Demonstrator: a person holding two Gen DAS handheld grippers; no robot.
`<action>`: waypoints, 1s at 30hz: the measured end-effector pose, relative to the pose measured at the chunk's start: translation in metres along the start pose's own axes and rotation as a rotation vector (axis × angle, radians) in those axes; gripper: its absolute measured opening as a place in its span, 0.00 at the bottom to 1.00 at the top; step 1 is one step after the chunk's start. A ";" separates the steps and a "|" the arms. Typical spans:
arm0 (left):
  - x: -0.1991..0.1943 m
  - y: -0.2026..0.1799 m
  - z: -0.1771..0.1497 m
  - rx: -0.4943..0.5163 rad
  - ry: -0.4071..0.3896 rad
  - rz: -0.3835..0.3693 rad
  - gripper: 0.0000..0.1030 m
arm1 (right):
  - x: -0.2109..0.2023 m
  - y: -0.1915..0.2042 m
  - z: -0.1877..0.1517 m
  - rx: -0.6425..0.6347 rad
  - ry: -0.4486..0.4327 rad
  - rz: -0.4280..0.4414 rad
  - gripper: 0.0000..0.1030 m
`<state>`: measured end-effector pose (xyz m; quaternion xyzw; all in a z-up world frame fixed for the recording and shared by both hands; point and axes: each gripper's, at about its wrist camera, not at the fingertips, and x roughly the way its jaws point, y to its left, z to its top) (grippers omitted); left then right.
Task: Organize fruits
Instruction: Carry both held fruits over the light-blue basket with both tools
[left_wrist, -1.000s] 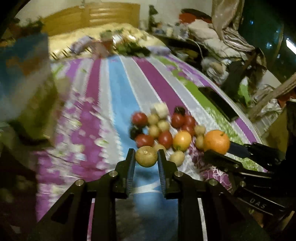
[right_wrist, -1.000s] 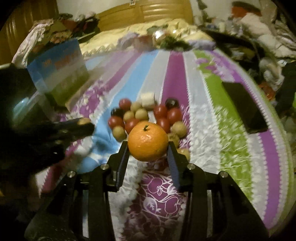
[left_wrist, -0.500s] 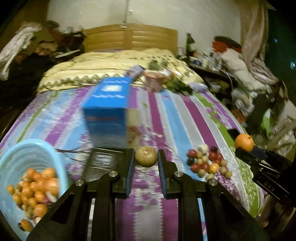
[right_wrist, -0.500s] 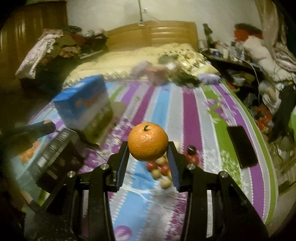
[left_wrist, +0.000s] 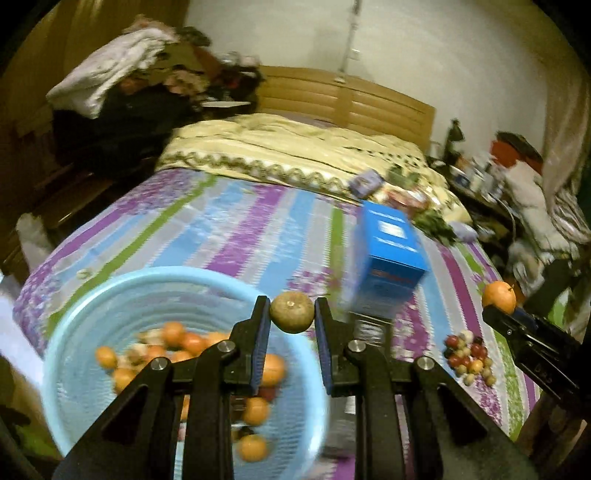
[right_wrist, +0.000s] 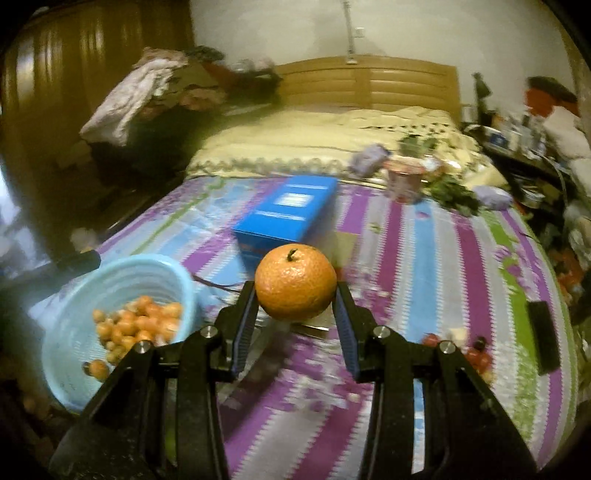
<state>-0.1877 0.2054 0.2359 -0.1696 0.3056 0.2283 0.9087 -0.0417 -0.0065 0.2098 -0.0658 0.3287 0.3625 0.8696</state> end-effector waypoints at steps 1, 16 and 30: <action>-0.003 0.015 0.001 -0.016 -0.002 0.016 0.23 | 0.003 0.010 0.002 -0.010 0.002 0.016 0.41; -0.015 0.152 -0.006 -0.168 0.050 0.135 0.23 | 0.050 0.119 0.017 -0.103 0.121 0.208 0.41; 0.017 0.173 -0.028 -0.163 0.175 0.119 0.23 | 0.089 0.148 -0.004 -0.068 0.323 0.279 0.41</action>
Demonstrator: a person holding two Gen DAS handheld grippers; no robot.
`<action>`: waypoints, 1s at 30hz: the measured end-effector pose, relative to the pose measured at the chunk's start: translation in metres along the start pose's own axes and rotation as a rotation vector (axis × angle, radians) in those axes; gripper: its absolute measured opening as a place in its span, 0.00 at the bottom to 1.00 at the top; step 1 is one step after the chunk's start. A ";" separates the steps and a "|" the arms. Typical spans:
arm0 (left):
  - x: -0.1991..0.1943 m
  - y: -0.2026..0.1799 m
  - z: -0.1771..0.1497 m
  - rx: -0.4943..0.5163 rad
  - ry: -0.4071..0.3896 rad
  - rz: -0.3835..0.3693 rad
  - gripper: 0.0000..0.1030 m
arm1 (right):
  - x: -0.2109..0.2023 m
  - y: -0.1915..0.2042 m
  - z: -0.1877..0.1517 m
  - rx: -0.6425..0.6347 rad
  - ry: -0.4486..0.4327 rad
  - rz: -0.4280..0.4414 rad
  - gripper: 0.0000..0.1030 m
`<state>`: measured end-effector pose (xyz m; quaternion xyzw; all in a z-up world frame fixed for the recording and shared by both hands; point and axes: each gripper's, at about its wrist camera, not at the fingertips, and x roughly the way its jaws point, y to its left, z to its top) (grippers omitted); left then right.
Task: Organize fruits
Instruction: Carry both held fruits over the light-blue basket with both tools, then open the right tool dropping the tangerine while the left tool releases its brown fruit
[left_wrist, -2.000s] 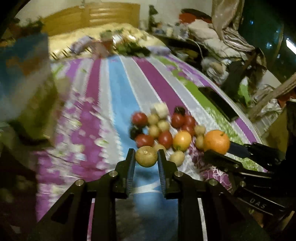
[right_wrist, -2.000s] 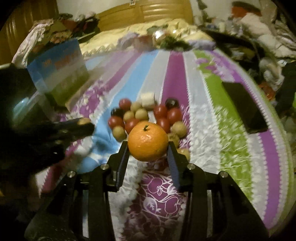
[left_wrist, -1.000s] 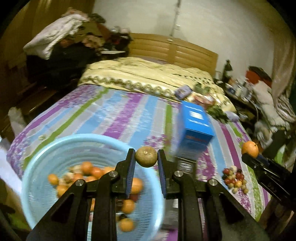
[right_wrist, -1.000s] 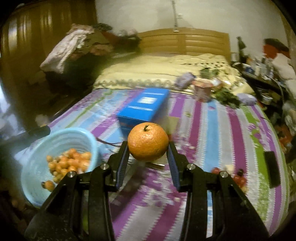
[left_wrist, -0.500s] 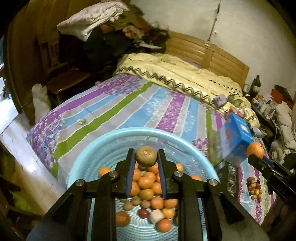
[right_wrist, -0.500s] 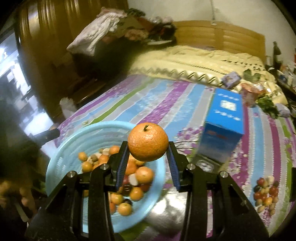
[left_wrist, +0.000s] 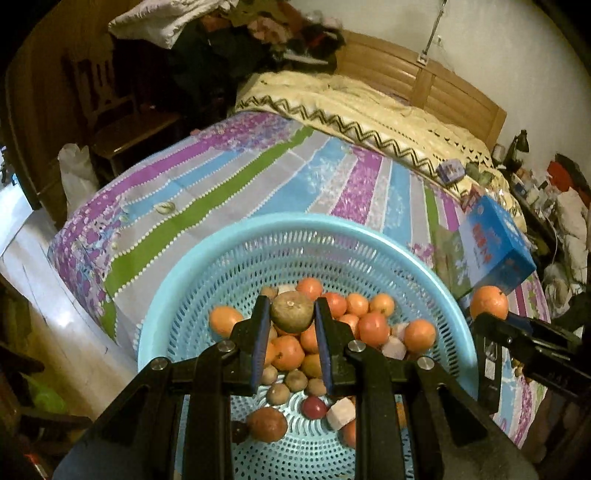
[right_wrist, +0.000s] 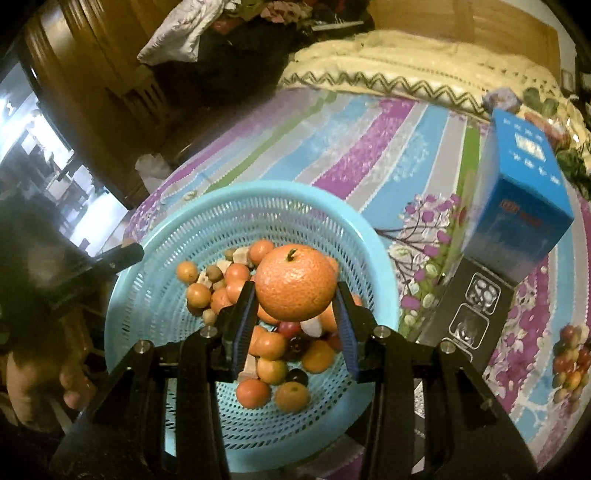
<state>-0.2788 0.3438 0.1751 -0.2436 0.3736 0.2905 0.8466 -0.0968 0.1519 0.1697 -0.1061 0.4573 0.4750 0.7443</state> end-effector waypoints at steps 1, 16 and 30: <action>0.002 -0.001 -0.001 0.009 0.008 0.001 0.23 | 0.001 0.000 -0.001 0.001 0.005 0.000 0.41; 0.021 -0.002 -0.011 0.024 0.077 -0.010 0.23 | 0.013 0.002 -0.005 -0.016 0.054 0.010 0.42; 0.026 -0.004 -0.013 0.024 0.083 0.003 0.63 | 0.007 0.001 -0.005 -0.022 0.034 0.042 0.59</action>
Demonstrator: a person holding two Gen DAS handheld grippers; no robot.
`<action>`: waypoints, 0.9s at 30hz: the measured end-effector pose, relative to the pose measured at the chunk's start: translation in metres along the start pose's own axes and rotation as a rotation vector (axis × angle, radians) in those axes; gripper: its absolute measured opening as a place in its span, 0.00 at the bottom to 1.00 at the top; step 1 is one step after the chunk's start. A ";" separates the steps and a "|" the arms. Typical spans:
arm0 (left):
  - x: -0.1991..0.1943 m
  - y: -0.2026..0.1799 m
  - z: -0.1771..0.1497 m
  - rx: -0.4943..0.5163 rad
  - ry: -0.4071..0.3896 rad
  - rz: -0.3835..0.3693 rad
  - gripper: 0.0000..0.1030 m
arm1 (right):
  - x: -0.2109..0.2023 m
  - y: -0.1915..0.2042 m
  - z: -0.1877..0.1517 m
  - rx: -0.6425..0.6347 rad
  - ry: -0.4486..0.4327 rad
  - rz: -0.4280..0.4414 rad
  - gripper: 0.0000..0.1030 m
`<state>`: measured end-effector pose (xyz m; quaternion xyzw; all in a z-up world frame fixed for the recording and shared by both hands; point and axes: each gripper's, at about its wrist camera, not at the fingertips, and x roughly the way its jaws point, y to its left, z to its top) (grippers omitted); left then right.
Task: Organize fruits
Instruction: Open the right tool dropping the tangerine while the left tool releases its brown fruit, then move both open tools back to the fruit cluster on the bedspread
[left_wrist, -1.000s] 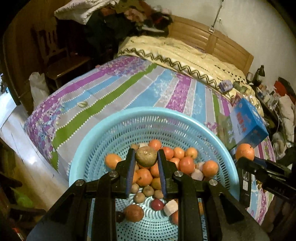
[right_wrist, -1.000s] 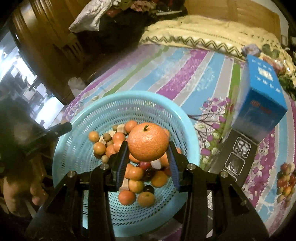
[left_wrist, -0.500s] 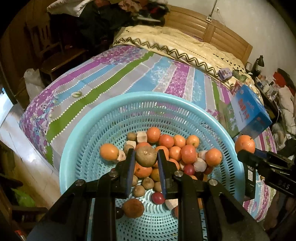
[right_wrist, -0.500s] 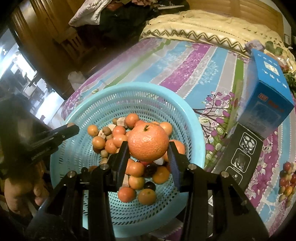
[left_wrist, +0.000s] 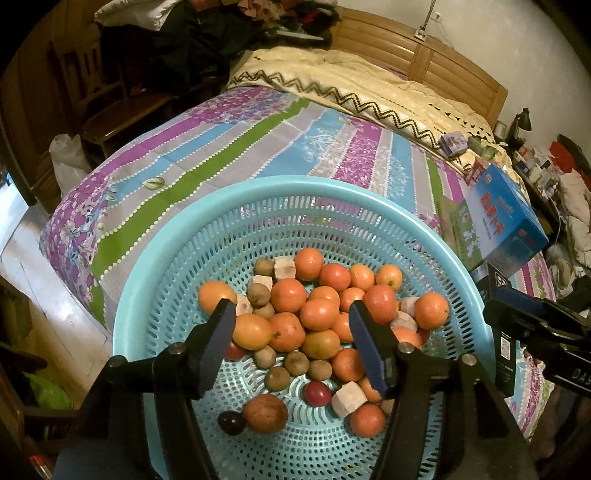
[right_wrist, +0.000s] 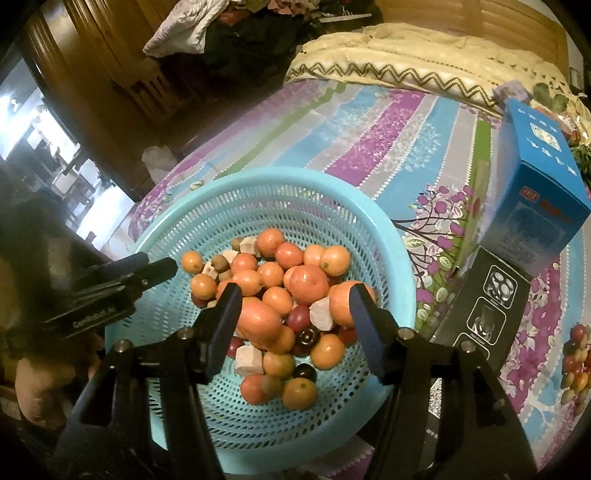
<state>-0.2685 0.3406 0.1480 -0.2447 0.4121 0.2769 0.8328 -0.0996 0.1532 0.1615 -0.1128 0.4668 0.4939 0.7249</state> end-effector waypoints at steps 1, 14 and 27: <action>0.000 0.000 0.000 0.000 0.000 0.001 0.63 | -0.001 -0.001 0.000 0.001 -0.006 0.006 0.59; -0.027 -0.031 0.004 -0.011 -0.165 0.005 0.66 | -0.130 -0.035 -0.043 -0.104 -0.462 -0.221 0.84; -0.118 -0.213 -0.035 0.263 -0.590 -0.346 0.94 | -0.223 -0.172 -0.177 0.107 -0.506 -0.648 1.00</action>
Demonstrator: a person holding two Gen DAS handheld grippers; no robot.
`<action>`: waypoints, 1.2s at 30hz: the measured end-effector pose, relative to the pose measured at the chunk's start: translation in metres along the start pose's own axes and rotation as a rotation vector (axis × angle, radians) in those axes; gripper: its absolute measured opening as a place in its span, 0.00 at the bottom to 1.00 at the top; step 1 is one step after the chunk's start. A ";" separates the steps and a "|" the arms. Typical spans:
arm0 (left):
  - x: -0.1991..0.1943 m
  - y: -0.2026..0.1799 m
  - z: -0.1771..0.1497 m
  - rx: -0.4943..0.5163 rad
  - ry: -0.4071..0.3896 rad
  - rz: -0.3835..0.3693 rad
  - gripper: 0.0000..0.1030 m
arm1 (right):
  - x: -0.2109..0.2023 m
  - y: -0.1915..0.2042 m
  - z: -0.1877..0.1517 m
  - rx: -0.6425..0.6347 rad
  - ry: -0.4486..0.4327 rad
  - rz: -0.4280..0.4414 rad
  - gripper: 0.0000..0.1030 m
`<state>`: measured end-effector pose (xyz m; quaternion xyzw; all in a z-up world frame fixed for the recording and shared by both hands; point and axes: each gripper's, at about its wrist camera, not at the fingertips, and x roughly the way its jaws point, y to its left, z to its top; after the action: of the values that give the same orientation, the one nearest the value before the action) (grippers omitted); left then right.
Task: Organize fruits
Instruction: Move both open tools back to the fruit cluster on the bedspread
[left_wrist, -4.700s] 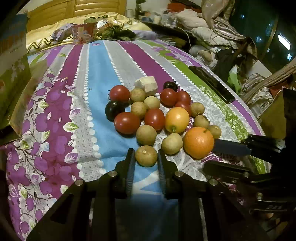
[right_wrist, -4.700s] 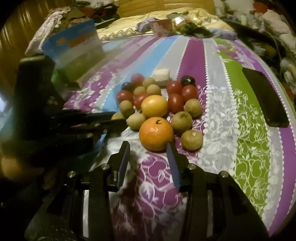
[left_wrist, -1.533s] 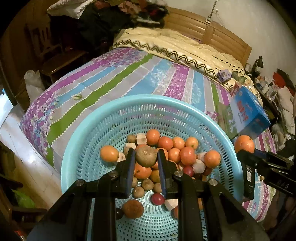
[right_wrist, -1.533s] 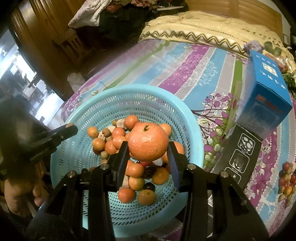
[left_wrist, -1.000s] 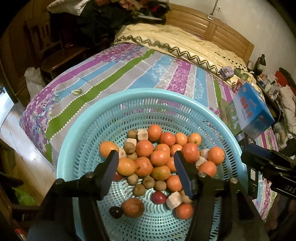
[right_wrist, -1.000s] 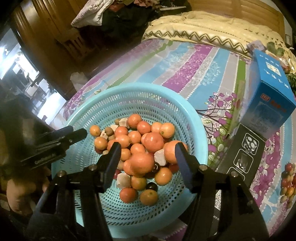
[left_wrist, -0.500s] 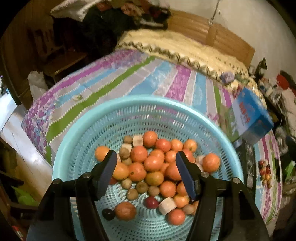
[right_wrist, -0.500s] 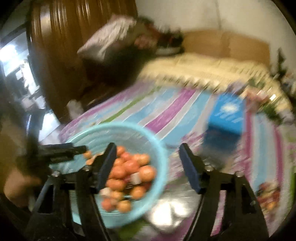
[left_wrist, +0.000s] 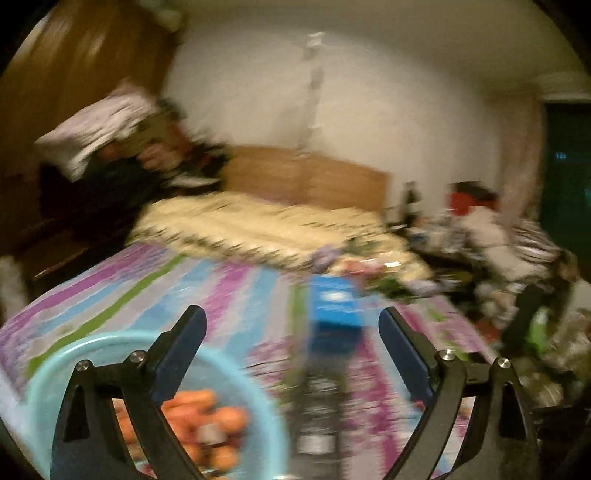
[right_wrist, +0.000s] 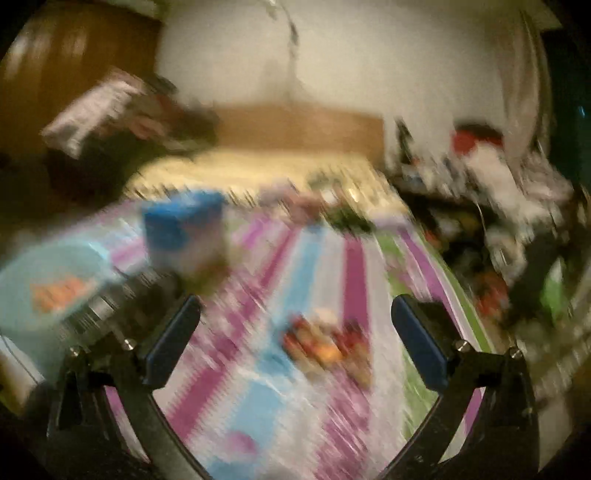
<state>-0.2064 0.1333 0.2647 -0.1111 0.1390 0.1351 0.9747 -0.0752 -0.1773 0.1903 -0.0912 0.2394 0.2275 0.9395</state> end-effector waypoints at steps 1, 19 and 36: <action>0.005 -0.020 -0.003 0.033 0.008 -0.046 0.98 | 0.006 -0.011 -0.008 0.012 0.034 -0.011 1.00; 0.210 -0.203 -0.198 0.137 0.639 -0.448 0.43 | 0.126 -0.095 -0.109 0.080 0.370 0.086 0.30; 0.244 -0.238 -0.234 0.194 0.698 -0.524 0.39 | 0.159 -0.103 -0.108 0.041 0.379 0.220 0.31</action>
<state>0.0333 -0.0923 0.0149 -0.0894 0.4388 -0.1755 0.8767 0.0536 -0.2371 0.0243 -0.0864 0.4250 0.3024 0.8488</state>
